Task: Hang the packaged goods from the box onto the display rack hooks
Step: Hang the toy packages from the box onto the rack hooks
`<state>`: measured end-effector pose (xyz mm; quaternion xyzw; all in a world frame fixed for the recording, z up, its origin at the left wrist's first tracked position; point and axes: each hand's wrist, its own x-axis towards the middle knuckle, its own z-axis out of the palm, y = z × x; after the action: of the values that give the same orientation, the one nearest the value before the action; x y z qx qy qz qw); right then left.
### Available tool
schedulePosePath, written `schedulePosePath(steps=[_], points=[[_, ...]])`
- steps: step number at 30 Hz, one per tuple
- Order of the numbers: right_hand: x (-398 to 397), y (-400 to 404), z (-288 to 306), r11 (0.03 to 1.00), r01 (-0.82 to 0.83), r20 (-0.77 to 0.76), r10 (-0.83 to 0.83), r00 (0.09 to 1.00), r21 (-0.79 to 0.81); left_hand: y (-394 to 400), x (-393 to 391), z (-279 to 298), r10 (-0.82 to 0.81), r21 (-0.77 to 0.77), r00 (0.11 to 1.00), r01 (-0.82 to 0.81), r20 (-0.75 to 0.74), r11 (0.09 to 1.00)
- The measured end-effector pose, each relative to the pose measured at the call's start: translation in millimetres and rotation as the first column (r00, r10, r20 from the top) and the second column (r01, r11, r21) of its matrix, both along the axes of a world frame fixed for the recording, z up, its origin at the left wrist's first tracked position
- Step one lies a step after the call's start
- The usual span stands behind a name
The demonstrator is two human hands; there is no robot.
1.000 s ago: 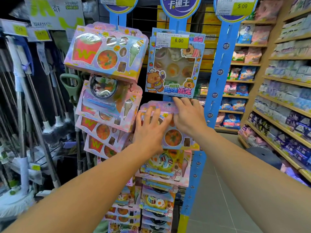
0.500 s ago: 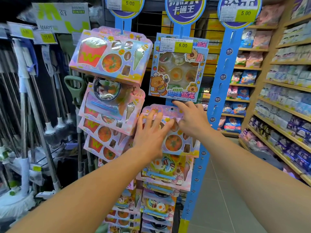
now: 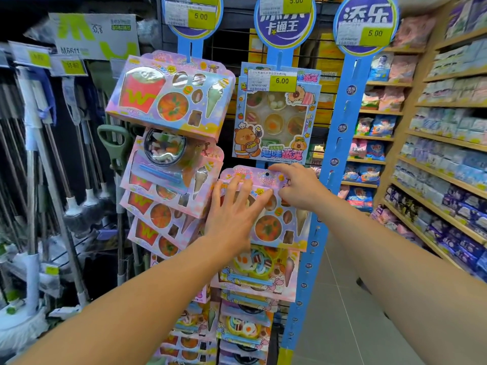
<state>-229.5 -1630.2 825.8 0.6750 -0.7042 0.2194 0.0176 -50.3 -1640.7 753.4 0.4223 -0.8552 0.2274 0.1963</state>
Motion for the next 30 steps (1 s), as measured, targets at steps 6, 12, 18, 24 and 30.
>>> schedulePosePath(steps=[6,12,18,24,30], points=[[1.6,-2.0,3.1,0.998,0.041,0.010,-0.041,0.999,0.044,-1.7,-1.2,6.3,0.002,-0.011,1.000,-0.001,0.031,1.000],[4.5,5.5,1.8,0.999,0.052,0.033,-0.053,0.998,0.009,-1.9,2.7,6.7,-0.015,-0.015,0.999,0.016,0.037,1.000],[8.4,7.1,-5.5,0.996,0.089,-0.033,-0.089,0.996,0.026,-1.4,5.2,5.3,-0.010,0.009,0.998,0.009,0.056,1.000],[12.1,6.0,-7.1,0.999,0.048,0.032,-0.048,0.998,0.001,-0.8,14.2,2.4,-0.009,0.003,0.997,0.009,0.083,1.000],[6.2,9.9,-15.4,0.999,-0.009,0.017,0.009,1.000,-0.045,0.1,10.0,-0.5,-0.010,0.010,0.998,0.009,0.063,1.000]])
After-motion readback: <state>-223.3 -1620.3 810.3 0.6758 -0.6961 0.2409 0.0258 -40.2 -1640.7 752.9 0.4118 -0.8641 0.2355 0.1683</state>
